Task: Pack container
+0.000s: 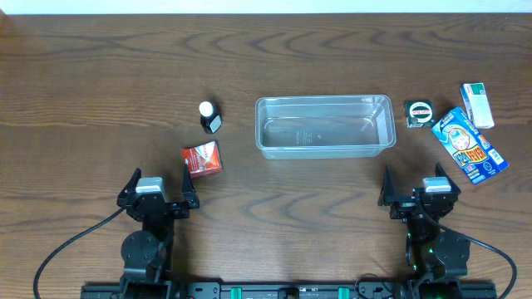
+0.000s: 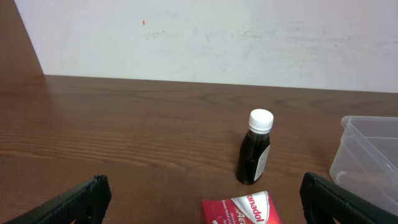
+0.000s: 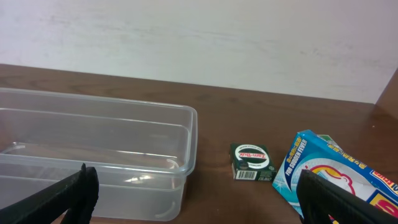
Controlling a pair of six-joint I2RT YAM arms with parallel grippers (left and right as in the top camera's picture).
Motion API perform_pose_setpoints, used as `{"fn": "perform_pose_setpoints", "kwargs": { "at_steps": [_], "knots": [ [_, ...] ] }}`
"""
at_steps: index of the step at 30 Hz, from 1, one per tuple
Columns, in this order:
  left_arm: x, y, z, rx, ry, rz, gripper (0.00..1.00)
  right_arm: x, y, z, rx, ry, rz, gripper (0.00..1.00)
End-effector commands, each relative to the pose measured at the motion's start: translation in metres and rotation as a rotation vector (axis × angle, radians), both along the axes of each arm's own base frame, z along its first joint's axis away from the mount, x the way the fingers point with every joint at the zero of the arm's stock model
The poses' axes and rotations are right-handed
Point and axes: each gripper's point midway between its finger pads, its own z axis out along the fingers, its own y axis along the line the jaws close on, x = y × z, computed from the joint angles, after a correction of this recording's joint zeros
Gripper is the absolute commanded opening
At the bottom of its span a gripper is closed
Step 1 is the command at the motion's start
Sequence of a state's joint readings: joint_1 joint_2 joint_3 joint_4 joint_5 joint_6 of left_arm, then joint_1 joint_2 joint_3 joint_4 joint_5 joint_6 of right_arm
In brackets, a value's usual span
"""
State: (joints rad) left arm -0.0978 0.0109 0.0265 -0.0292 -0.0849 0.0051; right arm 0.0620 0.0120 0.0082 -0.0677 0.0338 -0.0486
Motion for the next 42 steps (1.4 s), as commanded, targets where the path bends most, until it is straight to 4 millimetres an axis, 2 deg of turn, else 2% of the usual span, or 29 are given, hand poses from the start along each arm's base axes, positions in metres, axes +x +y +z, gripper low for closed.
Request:
{"fn": "perform_pose_setpoints", "kwargs": {
  "at_steps": [1, 6, 12, 21, 33, 37, 42],
  "knots": [
    [-0.001, 0.003, -0.018, 0.023, 0.05, 0.01, 0.98, 0.0, -0.012, -0.001, -0.013, 0.001, -0.047, 0.99],
    [-0.001, 0.003, -0.018, 0.023, 0.05, 0.01, 0.98, 0.0, -0.011, -0.001, -0.013, 0.001, -0.044, 0.99],
    [-0.001, 0.003, -0.018, 0.023, 0.05, 0.01, 0.98, 0.0, -0.002, -0.001, -0.012, 0.0, -0.005, 0.99],
    [-0.001, 0.003, -0.018, 0.022, 0.05, 0.01, 0.98, 0.0, -0.001, -0.001, -0.012, 0.0, -0.005, 0.99],
    [-0.001, 0.003, -0.018, 0.023, 0.05, 0.01, 0.98, 0.0, -0.019, -0.001, -0.013, 0.001, -0.074, 0.99],
    [-0.001, 0.003, -0.018, 0.023, 0.05, 0.01, 0.98, 0.0, -0.012, -0.001, -0.012, 0.001, -0.048, 0.99],
    [-0.001, 0.003, -0.018, 0.022, 0.05, 0.01, 0.98, -0.001, 0.006, -0.001, -0.012, 0.0, 0.026, 0.99]
  ]
}}
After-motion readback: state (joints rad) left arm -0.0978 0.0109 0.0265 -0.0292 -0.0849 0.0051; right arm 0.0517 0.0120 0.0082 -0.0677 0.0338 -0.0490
